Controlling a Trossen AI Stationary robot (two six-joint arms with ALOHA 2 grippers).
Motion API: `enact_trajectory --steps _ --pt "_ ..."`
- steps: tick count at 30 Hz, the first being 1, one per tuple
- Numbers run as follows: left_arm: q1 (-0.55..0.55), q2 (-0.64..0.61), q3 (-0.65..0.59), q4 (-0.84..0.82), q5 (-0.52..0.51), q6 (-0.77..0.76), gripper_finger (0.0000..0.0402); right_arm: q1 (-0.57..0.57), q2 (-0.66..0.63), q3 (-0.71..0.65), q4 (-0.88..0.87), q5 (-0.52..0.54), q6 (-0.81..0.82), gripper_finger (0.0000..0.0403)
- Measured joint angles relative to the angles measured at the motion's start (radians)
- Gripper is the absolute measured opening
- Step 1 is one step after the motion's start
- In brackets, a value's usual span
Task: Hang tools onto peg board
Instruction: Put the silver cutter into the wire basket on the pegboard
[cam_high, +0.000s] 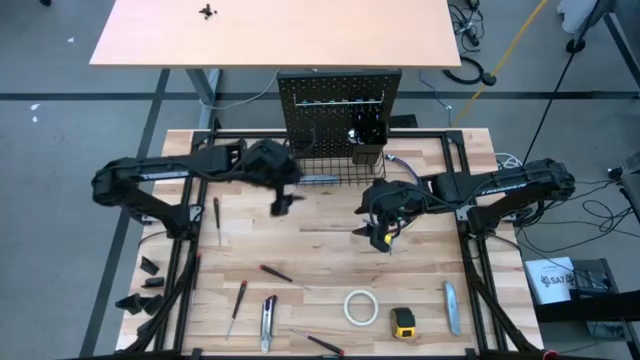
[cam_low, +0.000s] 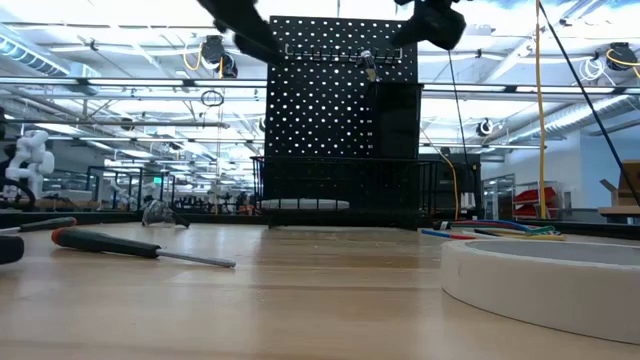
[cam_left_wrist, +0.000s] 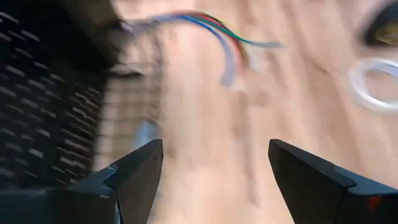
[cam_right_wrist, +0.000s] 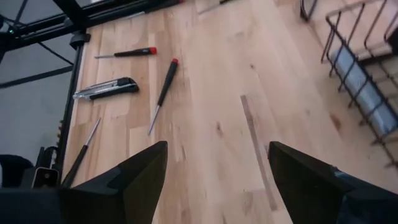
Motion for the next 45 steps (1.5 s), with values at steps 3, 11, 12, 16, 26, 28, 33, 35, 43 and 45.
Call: enact_trajectory --steps 3,11,12,16,26,28,33,35,43,45 --pt "-0.038 -0.029 0.000 -0.093 0.028 -0.044 0.0292 -0.012 0.004 0.000 0.031 -0.001 -0.063 0.0274" --pt "-0.118 -0.068 -0.001 -0.278 0.024 -0.307 0.0292 -0.064 0.068 0.000 0.123 -0.035 -0.146 0.0274" --pt "-0.135 -0.072 -0.001 -0.310 0.017 -0.345 0.0292 -0.066 0.080 0.000 0.121 -0.056 -0.156 0.0274" --pt "-0.226 -0.094 -0.002 -0.406 -0.043 -0.502 0.0292 -0.063 0.126 0.000 0.116 -0.081 -0.203 0.0274" --pt "-0.507 -0.137 -0.002 -0.447 -0.265 -0.811 0.0292 -0.026 0.172 0.000 0.067 -0.183 -0.032 0.0274" --pt "-0.548 -0.145 -0.002 -0.470 -0.290 -0.811 0.0292 -0.009 0.170 0.000 0.038 -0.188 0.087 0.0274" --pt "-0.621 -0.176 -0.030 -0.492 -0.347 -0.787 0.0292 0.088 0.169 0.000 -0.134 -0.187 0.438 0.0274" --pt "-0.660 -0.194 -0.073 -0.443 -0.349 -0.787 0.0292 0.145 0.169 0.000 -0.206 -0.187 0.605 0.0274" --pt "-0.792 -0.259 -0.383 0.033 -0.396 -0.809 0.0292 0.394 0.169 0.000 -0.419 -0.234 1.148 0.0274" --pt "-0.801 -0.259 -0.446 0.157 -0.396 -0.806 0.0292 0.456 0.169 0.000 -0.463 -0.238 1.253 0.0274"
